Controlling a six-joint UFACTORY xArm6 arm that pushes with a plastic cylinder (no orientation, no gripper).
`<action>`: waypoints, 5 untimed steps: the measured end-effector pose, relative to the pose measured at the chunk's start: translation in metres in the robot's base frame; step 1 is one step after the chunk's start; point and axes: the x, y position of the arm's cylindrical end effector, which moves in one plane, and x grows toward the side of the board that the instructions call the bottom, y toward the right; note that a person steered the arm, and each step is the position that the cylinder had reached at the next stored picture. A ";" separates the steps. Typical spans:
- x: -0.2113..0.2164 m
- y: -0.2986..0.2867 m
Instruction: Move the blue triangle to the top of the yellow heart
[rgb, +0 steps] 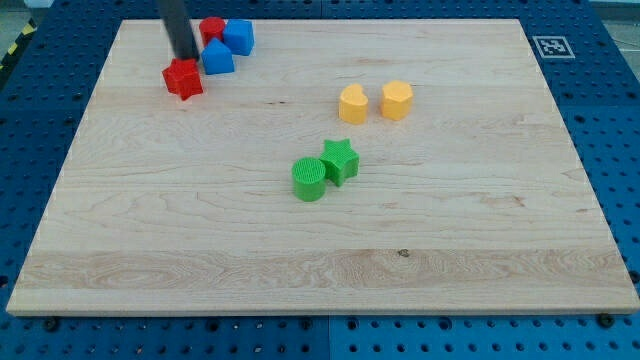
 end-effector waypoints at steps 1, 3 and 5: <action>-0.002 0.076; 0.003 0.096; 0.006 0.167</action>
